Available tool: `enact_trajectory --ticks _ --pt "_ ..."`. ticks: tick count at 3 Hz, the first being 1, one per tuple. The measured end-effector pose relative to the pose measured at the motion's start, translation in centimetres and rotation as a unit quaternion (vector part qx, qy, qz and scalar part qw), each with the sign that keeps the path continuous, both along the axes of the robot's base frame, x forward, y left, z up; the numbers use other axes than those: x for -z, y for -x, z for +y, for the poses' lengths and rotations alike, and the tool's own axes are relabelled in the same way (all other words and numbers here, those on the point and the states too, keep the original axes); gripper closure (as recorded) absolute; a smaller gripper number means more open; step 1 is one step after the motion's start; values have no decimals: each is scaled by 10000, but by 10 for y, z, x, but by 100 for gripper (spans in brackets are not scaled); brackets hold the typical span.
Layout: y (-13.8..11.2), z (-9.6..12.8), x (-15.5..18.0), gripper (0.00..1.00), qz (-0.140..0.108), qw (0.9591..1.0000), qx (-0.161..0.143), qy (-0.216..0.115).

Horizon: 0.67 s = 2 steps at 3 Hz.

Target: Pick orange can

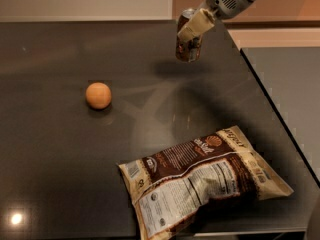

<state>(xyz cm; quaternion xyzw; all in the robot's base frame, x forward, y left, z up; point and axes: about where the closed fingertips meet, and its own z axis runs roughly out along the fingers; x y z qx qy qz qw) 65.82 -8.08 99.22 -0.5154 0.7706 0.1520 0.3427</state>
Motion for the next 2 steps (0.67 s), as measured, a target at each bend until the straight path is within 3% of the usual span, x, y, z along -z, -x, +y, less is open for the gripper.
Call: enact_trajectory --ticks 1,2 --pt "23 -2 -33 100 -199 9997 -153 64" --pt "24 -2 -33 100 -201 9997 -157 65"
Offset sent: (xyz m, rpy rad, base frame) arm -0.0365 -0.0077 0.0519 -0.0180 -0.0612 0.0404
